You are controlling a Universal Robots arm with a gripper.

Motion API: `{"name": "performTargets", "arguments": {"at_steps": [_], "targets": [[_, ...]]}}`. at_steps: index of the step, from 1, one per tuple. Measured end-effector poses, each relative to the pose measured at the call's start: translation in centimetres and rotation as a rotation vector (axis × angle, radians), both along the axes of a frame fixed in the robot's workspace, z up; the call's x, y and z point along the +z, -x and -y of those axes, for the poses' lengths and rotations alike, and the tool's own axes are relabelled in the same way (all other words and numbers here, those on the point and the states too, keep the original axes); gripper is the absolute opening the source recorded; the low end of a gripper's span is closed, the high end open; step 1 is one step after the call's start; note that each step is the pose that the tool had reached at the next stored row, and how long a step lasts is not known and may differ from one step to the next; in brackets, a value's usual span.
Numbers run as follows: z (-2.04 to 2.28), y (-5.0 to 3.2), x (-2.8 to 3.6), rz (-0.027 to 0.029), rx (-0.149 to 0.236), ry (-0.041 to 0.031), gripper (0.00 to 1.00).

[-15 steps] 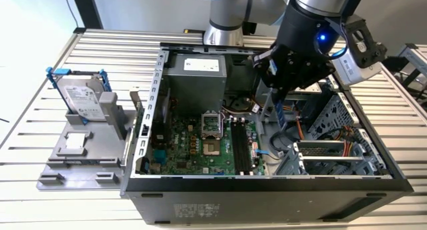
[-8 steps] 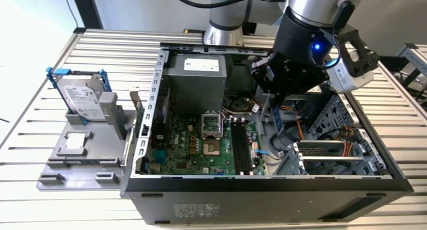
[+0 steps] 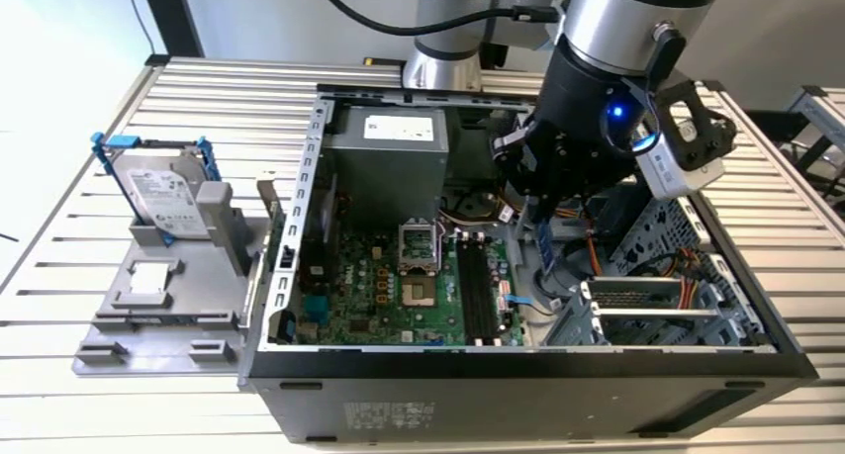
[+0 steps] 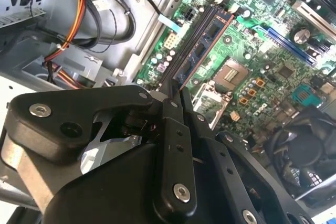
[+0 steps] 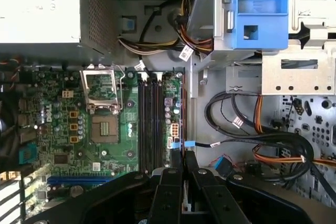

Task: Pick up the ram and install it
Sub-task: 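Insert the ram into the slot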

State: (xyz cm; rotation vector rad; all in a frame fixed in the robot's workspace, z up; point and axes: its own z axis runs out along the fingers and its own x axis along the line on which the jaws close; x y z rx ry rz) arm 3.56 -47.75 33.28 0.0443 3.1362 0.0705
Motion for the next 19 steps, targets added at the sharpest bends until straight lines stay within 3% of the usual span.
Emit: {"name": "performTargets", "arguments": {"at_steps": [12,19], "targets": [[-0.02,0.05,-0.25,-0.0013,0.000,-0.0020,0.00],[-0.04,0.25,-1.24,-0.0016,0.000,-0.0018,0.00]]}}
